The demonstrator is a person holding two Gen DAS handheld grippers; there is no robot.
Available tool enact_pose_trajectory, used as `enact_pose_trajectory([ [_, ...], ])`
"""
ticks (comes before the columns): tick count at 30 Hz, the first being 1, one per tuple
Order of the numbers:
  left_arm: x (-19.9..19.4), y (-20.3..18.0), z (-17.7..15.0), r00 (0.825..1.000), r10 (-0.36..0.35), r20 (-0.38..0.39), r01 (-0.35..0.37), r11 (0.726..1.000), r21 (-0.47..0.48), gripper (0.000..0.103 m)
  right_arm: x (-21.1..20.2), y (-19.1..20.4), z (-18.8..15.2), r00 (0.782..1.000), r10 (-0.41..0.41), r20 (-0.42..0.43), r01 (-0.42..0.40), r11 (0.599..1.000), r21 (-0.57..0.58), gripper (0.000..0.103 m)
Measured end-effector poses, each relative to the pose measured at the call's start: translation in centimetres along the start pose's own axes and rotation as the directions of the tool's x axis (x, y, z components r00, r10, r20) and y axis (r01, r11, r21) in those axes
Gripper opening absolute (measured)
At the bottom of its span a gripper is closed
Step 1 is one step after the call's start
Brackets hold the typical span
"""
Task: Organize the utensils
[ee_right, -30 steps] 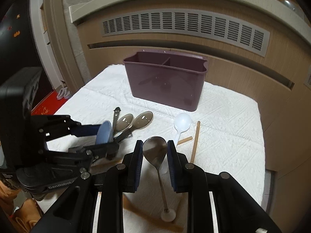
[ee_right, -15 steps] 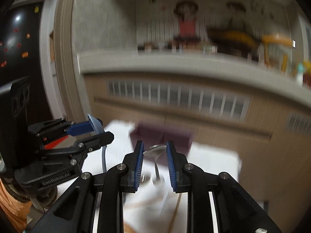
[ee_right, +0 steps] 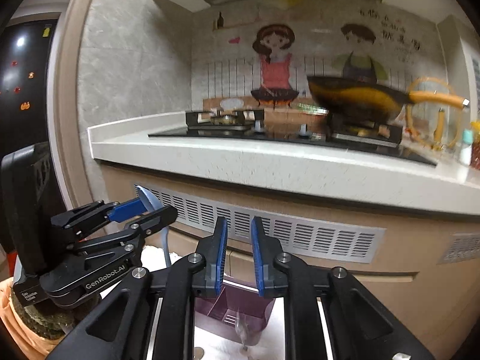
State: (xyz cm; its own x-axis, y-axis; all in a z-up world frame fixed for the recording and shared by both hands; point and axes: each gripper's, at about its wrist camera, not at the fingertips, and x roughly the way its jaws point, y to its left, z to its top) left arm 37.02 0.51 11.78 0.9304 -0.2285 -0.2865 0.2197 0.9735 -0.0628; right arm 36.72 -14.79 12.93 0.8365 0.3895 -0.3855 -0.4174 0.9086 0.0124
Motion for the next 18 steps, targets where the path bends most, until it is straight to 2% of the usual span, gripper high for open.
enact_pose_trajectory([
  [4, 3.0, 1.0, -2.0, 0.999, -0.002, -0.053, 0.001, 1.000, -0.018, 0.035, 3.5, -0.9, -1.8, 0.998, 0.006, -0.061, -0.006, 1.000, 0.006, 0.013],
  [10, 6.6, 1.8, -5.2, 0.989, -0.031, -0.147, 0.021, 0.998, -0.064, 0.035, 6.5, -2.7, -4.9, 0.987, -0.015, -0.161, 0.018, 1.000, 0.019, 0.013],
  [15, 6.5, 2.1, -6.4, 0.986, -0.036, -0.163, 0.022, 0.996, -0.087, 0.035, 7.0, -2.7, -7.2, 0.976, 0.000, -0.218, 0.002, 1.000, 0.010, 0.013],
  [18, 5.1, 2.4, -7.0, 0.986, -0.046, -0.163, 0.031, 0.995, -0.092, 0.035, 6.2, -1.4, -9.5, 0.965, 0.047, -0.258, -0.060, 0.997, -0.042, 0.013],
])
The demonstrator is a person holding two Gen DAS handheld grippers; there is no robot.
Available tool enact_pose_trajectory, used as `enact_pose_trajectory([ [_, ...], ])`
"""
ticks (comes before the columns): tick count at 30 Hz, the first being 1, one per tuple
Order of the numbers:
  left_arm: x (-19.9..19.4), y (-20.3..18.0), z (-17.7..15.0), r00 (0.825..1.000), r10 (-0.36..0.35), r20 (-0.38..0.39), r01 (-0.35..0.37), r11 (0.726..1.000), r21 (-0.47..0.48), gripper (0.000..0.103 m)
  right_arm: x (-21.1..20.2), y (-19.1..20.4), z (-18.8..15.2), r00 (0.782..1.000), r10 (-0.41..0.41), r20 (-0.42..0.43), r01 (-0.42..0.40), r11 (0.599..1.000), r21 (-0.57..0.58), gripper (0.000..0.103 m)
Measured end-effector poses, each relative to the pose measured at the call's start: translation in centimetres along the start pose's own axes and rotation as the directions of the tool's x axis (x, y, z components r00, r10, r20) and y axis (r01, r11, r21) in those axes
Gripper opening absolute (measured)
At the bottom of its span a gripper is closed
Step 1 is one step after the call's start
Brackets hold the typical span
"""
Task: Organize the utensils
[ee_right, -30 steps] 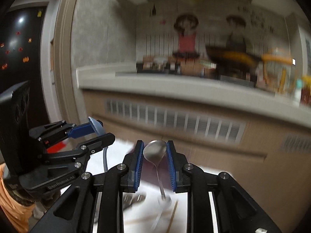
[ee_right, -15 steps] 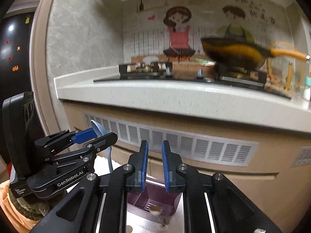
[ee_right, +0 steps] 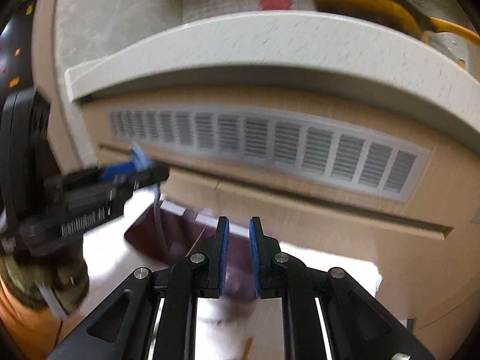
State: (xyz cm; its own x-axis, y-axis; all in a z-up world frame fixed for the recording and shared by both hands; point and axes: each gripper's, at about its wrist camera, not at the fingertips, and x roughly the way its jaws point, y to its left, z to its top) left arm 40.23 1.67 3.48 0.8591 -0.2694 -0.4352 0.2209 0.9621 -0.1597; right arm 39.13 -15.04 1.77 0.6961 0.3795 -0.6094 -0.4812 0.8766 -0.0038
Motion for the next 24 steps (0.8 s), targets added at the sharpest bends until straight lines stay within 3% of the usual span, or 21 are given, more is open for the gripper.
enact_pose_trajectory([
  [7, -7.3, 2.4, -1.1, 0.996, -0.008, 0.091, 0.012, 0.999, -0.045, 0.035, 1.8, 5.0, -4.9, 0.986, 0.103, -0.127, -0.124, 0.978, -0.166, 0.013],
  [12, -11.4, 3.6, -1.1, 0.991, -0.016, 0.133, 0.025, 0.997, -0.068, 0.035, 4.8, 8.0, -7.4, 0.954, 0.163, -0.252, -0.223, 0.948, -0.229, 0.013],
  [16, -12.0, 3.6, -2.5, 0.996, -0.028, 0.079, 0.033, 0.998, -0.061, 0.035, 6.8, 9.9, -8.7, 0.938, 0.158, -0.310, -0.253, 0.921, -0.297, 0.017],
  [19, -11.7, 4.1, -4.2, 0.999, -0.037, 0.026, 0.039, 0.997, -0.065, 0.035, 8.7, 11.2, -9.3, 0.936, 0.103, -0.337, -0.230, 0.902, -0.364, 0.018],
  [24, -10.5, 4.7, -6.6, 0.998, -0.044, -0.054, 0.039, 0.995, -0.089, 0.035, 10.7, 11.7, -9.4, 0.925, 0.087, -0.370, -0.238, 0.892, -0.383, 0.018],
])
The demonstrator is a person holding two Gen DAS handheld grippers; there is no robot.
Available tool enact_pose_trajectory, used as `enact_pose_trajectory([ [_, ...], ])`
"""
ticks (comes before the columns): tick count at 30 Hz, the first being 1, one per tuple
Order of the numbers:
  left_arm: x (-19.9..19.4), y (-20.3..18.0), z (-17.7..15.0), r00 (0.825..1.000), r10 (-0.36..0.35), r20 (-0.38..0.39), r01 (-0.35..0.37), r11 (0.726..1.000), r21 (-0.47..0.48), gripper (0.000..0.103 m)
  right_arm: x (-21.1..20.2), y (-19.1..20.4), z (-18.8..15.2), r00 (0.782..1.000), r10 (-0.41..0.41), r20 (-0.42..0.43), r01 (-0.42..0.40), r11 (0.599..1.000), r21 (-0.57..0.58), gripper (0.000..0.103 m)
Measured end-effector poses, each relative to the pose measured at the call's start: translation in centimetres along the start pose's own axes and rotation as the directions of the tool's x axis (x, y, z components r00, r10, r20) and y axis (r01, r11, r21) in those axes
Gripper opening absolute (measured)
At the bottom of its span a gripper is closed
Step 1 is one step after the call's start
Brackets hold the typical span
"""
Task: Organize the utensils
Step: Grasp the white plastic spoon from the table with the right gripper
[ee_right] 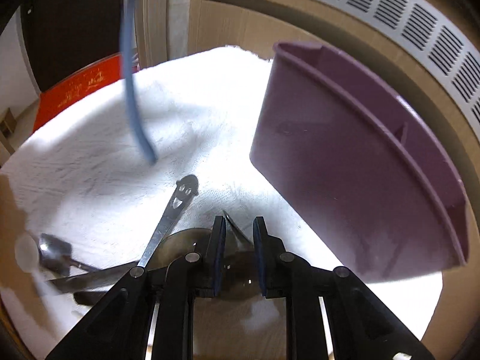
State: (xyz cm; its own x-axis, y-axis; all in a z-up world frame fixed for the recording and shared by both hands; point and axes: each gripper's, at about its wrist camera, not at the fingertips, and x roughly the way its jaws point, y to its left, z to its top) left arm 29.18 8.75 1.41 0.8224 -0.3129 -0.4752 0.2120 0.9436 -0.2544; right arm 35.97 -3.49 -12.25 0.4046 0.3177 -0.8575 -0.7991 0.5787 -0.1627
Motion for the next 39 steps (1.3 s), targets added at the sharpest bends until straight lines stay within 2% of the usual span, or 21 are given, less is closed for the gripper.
enact_pose_trajectory([
  [4, 0.3, 0.3, -1.1, 1.000, 0.002, -0.029, -0.003, 1.000, -0.017, 0.035, 0.4, -0.2, 0.4, 1.000, 0.012, -0.013, -0.011, 1.000, 0.024, 0.018],
  [7, 0.2, 0.0, -1.5, 0.999, 0.005, -0.041, -0.005, 1.000, -0.017, 0.035, -0.5, 0.0, 0.2, 1.000, -0.018, -0.011, 0.019, 0.999, 0.051, 0.013],
  [14, -1.1, -1.9, -2.5, 0.998, -0.020, -0.062, 0.019, 1.000, -0.001, 0.035, -9.5, -1.4, -2.6, 0.991, 0.016, 0.131, -0.045, 0.974, 0.222, 0.004],
  [19, -2.9, -4.6, -2.8, 0.997, -0.051, -0.061, 0.053, 0.998, 0.031, 0.035, -16.7, -2.1, -4.8, 0.965, 0.022, 0.260, -0.106, 0.944, 0.313, 0.004],
  [26, -7.0, -8.7, 0.1, 0.997, -0.072, 0.033, 0.068, 0.991, 0.113, 0.035, -24.7, -2.2, -5.0, 0.909, -0.091, 0.407, -0.053, 0.943, 0.329, 0.004],
  [28, -7.7, -9.4, 0.8, 0.996, -0.080, 0.046, 0.074, 0.990, 0.124, 0.035, -24.8, -1.8, -4.5, 0.911, -0.116, 0.395, -0.007, 0.955, 0.295, 0.004],
  [30, -7.9, -9.9, 1.0, 0.996, -0.071, 0.045, 0.065, 0.989, 0.131, 0.035, -23.4, -1.9, -4.7, 0.930, -0.114, 0.351, 0.011, 0.959, 0.283, 0.006],
  [31, -7.8, -9.8, 0.9, 0.997, -0.063, 0.039, 0.058, 0.990, 0.131, 0.035, -22.1, -2.0, -5.0, 0.943, -0.107, 0.314, 0.016, 0.960, 0.279, 0.009],
  [32, -7.6, -9.7, 0.8, 0.998, -0.057, 0.031, 0.053, 0.990, 0.128, 0.035, -20.5, -2.3, -5.6, 0.955, -0.114, 0.275, 0.028, 0.955, 0.296, 0.021],
  [34, -6.8, -9.3, 0.2, 0.999, -0.040, 0.011, 0.038, 0.992, 0.116, 0.035, -17.5, -3.4, -7.3, 0.976, -0.095, 0.194, 0.016, 0.928, 0.373, 0.036],
  [35, -6.4, -9.1, -0.1, 1.000, -0.030, 0.004, 0.029, 0.993, 0.113, 0.035, -15.4, -4.2, -8.4, 0.988, -0.050, 0.149, -0.023, 0.892, 0.451, 0.036],
  [36, -5.9, -8.7, -0.6, 1.000, -0.011, 0.001, 0.010, 0.994, 0.111, 0.035, -13.7, -4.9, -9.3, 0.992, -0.005, 0.124, -0.061, 0.852, 0.521, 0.036],
  [37, -5.5, -8.5, -0.8, 1.000, 0.003, 0.001, -0.003, 0.994, 0.111, 0.035, -12.0, -5.6, -10.3, 0.994, 0.033, 0.109, -0.092, 0.793, 0.603, 0.036],
  [38, -4.9, -8.1, -1.2, 1.000, 0.028, 0.003, -0.029, 0.993, 0.114, 0.035, -10.6, -6.0, -11.2, 0.994, 0.047, 0.101, -0.104, 0.732, 0.674, 0.036],
  [39, -4.4, -7.8, -1.5, 0.999, 0.048, 0.004, -0.048, 0.992, 0.115, 0.035, -9.5, -6.3, -11.6, 0.994, 0.055, 0.095, -0.106, 0.687, 0.719, 0.036],
])
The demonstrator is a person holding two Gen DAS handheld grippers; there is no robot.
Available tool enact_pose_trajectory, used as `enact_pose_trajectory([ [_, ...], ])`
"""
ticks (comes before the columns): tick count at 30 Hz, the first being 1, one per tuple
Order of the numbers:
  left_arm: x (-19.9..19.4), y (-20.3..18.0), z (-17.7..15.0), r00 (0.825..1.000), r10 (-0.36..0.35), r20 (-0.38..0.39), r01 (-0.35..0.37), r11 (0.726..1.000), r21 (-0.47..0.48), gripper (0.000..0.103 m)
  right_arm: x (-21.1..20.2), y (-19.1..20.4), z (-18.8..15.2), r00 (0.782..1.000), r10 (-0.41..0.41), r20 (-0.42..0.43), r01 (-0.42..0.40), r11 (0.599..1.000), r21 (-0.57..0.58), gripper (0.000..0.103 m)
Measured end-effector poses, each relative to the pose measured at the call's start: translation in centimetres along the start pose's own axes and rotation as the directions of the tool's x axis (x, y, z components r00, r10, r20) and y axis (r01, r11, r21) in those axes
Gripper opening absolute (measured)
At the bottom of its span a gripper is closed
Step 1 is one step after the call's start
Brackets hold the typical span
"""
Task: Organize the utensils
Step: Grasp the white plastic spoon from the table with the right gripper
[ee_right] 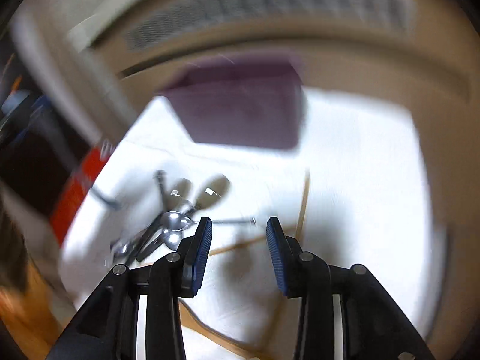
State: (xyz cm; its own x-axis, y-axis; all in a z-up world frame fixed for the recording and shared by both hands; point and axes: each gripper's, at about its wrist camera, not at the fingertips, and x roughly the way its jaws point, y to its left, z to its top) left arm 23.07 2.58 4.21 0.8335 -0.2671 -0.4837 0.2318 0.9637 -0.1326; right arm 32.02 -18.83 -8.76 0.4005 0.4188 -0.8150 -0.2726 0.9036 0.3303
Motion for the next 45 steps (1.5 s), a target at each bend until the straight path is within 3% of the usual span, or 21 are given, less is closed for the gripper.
enact_pose_trajectory([
  [2, 0.9, 0.6, -0.7, 0.999, 0.033, 0.000, -0.033, 0.999, 0.002, 0.035, 1.7, -0.3, -0.1, 1.000, -0.003, -0.005, 0.003, 0.996, 0.094, 0.036],
  [7, 2.0, 2.5, -2.1, 0.998, 0.061, 0.021, -0.060, 0.998, -0.032, 0.035, 4.4, 1.1, 0.8, 0.994, -0.104, -0.013, 0.105, 0.980, 0.171, 0.036],
  [13, 3.2, 4.4, -3.1, 1.000, 0.027, 0.010, -0.026, 0.996, -0.090, 0.035, 6.7, 2.0, 2.0, 0.967, -0.253, 0.038, 0.246, 0.960, 0.137, 0.040],
  [16, 3.5, 4.8, -3.4, 1.000, 0.017, 0.003, -0.016, 0.995, -0.102, 0.035, 7.2, 2.6, 2.6, 0.956, -0.288, 0.056, 0.280, 0.952, 0.126, 0.047],
  [24, 3.6, 5.0, -3.6, 1.000, 0.016, -0.001, -0.016, 0.994, -0.105, 0.035, 7.6, 4.1, 1.3, 0.925, -0.370, 0.082, 0.367, 0.929, 0.056, 0.047],
  [27, 3.5, 4.6, -3.6, 1.000, 0.021, -0.004, -0.021, 0.995, -0.094, 0.035, 7.4, 4.1, 0.9, 0.921, -0.379, 0.092, 0.377, 0.925, 0.037, 0.046],
  [28, 3.4, 4.5, -3.5, 1.000, 0.023, -0.004, -0.023, 0.996, -0.092, 0.035, 7.4, 4.4, 0.8, 0.921, -0.377, 0.097, 0.377, 0.926, 0.011, 0.038],
  [29, 3.3, 4.4, -3.5, 1.000, 0.025, -0.005, -0.025, 0.996, -0.089, 0.035, 7.2, 4.6, 0.6, 0.923, -0.371, 0.100, 0.373, 0.928, -0.006, 0.024],
  [30, 3.2, 4.3, -3.4, 1.000, 0.027, -0.007, -0.027, 0.996, -0.087, 0.035, 6.9, 4.7, 0.5, 0.932, -0.348, 0.099, 0.351, 0.936, -0.016, 0.020],
  [38, 2.0, 3.7, -3.0, 0.999, 0.036, -0.011, -0.037, 0.996, -0.081, 0.035, 1.6, 4.8, 0.1, 0.953, -0.215, 0.214, 0.236, 0.969, -0.076, 0.020],
  [45, 1.4, 1.8, -2.4, 1.000, 0.025, -0.012, -0.026, 0.998, -0.053, 0.035, -4.9, 6.9, -0.3, 0.913, -0.164, 0.374, 0.233, 0.961, -0.149, 0.020],
])
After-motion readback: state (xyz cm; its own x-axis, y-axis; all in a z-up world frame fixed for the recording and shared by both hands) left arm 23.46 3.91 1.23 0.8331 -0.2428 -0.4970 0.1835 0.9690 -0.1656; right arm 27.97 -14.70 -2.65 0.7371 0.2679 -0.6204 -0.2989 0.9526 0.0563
